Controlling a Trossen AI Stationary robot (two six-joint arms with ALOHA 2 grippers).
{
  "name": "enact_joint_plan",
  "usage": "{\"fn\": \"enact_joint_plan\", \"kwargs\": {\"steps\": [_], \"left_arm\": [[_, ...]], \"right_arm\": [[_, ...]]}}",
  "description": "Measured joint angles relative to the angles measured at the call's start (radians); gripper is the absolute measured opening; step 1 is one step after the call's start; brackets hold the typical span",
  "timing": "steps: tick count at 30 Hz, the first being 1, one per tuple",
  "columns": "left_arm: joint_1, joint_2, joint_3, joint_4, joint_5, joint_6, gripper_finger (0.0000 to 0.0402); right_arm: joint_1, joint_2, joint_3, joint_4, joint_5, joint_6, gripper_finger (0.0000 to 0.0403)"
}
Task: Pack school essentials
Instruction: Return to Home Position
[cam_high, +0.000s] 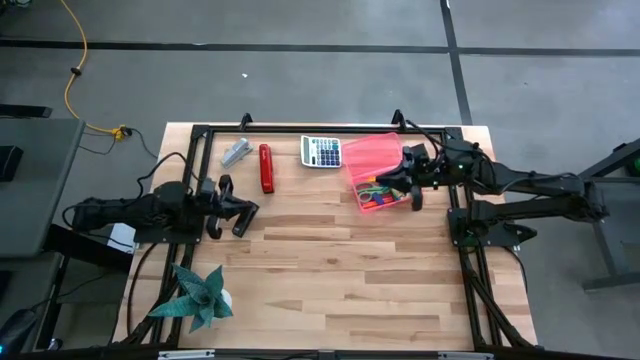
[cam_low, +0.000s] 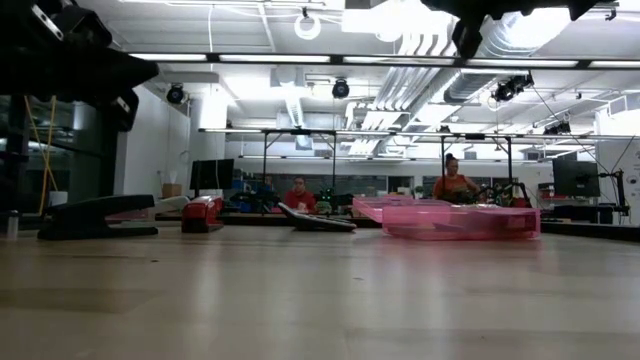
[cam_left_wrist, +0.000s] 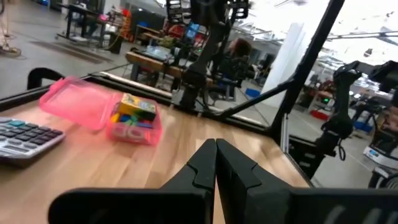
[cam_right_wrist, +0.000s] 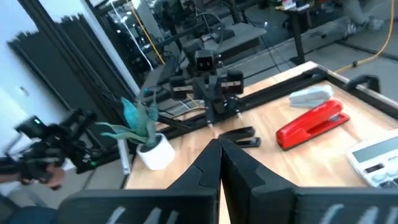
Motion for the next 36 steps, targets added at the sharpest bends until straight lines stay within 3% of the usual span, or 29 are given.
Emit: {"fn": "enact_joint_plan", "kwargs": {"steps": [7, 15, 24, 36], "left_arm": [[0.000, 0.026, 0.000, -0.013, -0.026, 0.019, 0.0000], [0.000, 0.029, 0.000, -0.006, -0.028, 0.020, 0.0000], [0.000, 0.029, 0.000, -0.006, -0.028, 0.020, 0.0001], [0.000, 0.029, 0.000, -0.006, -0.029, 0.021, 0.0001]], "right_arm": [[0.043, -0.070, 0.000, -0.035, -0.026, -0.024, 0.0000], [0.152, -0.229, -0.006, -0.242, 0.114, -0.139, 0.0000], [0.220, -0.540, -0.348, 0.039, 0.226, -0.097, 0.0000], [0.207, -0.834, -0.602, 0.139, 0.285, -0.048, 0.0000]]}}
